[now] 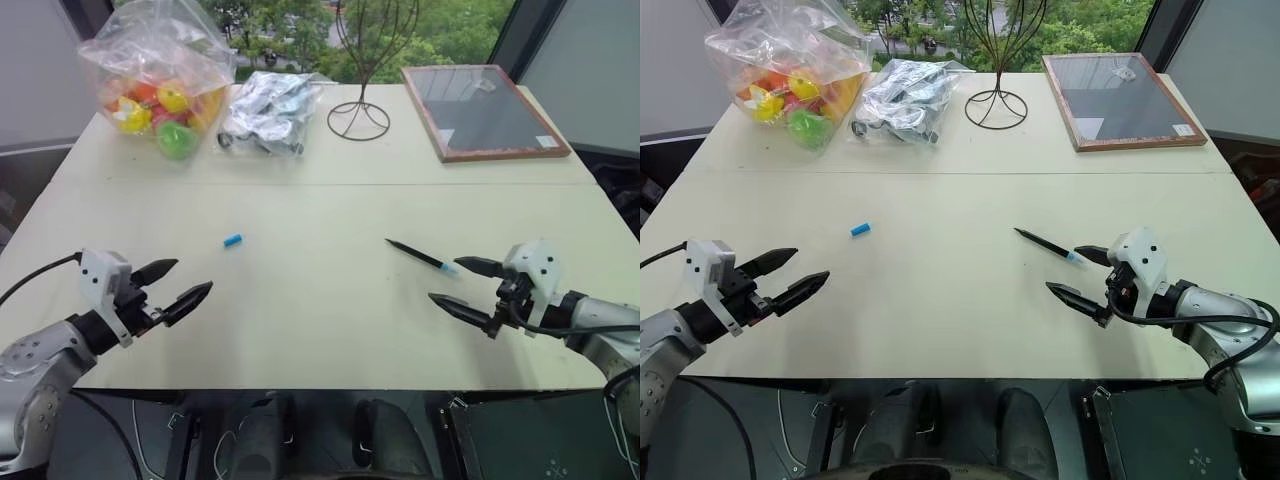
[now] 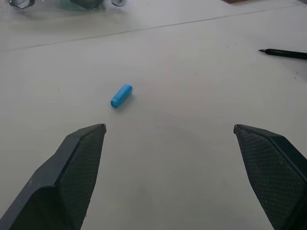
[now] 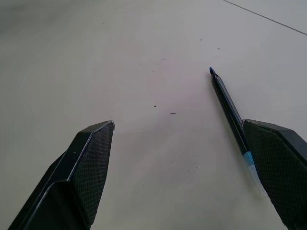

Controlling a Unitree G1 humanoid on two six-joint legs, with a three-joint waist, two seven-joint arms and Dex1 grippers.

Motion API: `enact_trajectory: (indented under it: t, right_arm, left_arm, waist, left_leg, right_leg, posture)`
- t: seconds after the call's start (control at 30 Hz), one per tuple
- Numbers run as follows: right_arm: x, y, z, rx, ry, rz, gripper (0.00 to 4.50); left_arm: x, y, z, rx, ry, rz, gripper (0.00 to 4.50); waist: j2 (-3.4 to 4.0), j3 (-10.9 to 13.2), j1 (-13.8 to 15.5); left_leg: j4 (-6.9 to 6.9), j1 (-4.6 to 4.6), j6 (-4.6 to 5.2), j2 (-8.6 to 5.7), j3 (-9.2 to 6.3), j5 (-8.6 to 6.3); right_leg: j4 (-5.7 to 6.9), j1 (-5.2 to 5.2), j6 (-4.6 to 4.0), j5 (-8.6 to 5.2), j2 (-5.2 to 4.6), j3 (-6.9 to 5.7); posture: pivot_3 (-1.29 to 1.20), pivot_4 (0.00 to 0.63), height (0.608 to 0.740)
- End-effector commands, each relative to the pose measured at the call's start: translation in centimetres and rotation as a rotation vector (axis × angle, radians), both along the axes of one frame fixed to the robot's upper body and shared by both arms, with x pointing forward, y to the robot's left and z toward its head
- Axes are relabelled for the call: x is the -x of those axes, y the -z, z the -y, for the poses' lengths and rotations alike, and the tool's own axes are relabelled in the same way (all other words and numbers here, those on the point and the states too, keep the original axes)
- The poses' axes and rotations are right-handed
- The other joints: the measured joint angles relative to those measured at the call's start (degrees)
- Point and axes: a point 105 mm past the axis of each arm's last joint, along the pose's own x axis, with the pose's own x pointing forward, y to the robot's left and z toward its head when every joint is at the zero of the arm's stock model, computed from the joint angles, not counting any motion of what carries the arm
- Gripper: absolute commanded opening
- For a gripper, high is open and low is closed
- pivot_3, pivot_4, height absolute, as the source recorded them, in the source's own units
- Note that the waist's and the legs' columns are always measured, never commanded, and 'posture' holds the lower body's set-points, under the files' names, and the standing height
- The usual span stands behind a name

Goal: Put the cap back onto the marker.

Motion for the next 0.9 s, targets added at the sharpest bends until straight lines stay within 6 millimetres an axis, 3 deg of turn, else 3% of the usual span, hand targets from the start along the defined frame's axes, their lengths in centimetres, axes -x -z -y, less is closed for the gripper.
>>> enact_trajectory:
  t: [0.03, 0.33, 0.57, 0.77, 0.9]
  right_arm:
    - [0.3, -0.2, -0.3, 0.025, -0.026, 0.010, 4.41]
    - [0.0, -0.1, -0.3, 0.027, -0.017, 0.023, 4.41]
    - [0.0, 1.0, 0.6, 0.083, 0.003, -0.001, 4.41]
    - [-0.1, 0.6, 0.7, 0.084, -0.014, -0.001, 4.41]
    - [-1.1, -0.4, 0.9, 0.105, -0.031, 0.037, 4.41]
  left_arm:
    - [-0.3, -0.7, -0.2, -0.019, -0.019, 0.055, 4.50]
    - [-0.2, -0.7, -0.2, -0.015, -0.009, 0.056, 4.50]
    - [-0.6, -1.1, -0.5, -0.033, 0.007, 0.070, 4.50]
    - [-1.6, -2.0, -0.1, -0.098, 0.132, 0.079, 4.50]
    - [-2.6, -2.4, 1.6, -0.180, 0.322, 0.070, 4.50]
  waist:
    - [0.00, 0.00, 0.02]
    - [0.00, 0.00, 0.01]
    - [0.00, 0.00, 0.06]
    - [0.00, 0.00, 0.07]
    - [0.00, 0.00, 0.03]
  left_leg:
    - [0.00, 0.00, 0.00, 0.00, 0.00, 0.00]
    - [0.00, 0.00, 0.01, 0.00, 0.00, 0.01]
    - [0.00, 0.00, 0.01, -0.01, 0.00, 0.01]
    - [0.01, 0.01, 0.02, -0.02, 0.01, 0.01]
    - [0.01, 0.01, 0.01, -0.03, 0.04, 0.01]
  right_leg:
    - [0.00, 0.01, 0.00, 0.00, 0.00, 0.00]
    - [0.00, 0.02, 0.00, 0.00, 0.00, 0.00]
    - [0.00, 0.03, 0.00, 0.00, 0.00, 0.00]
    - [0.01, 0.03, 0.01, 0.00, 0.01, -0.01]
    - [0.01, 0.01, 0.01, 0.01, 0.01, -0.01]
  posture:
    - [0.00, 0.150, 0.740]
    - [0.00, 0.150, 0.740]
    - [0.00, 0.150, 0.740]
    - [0.00, 0.150, 0.740]
    - [0.00, 0.150, 0.740]
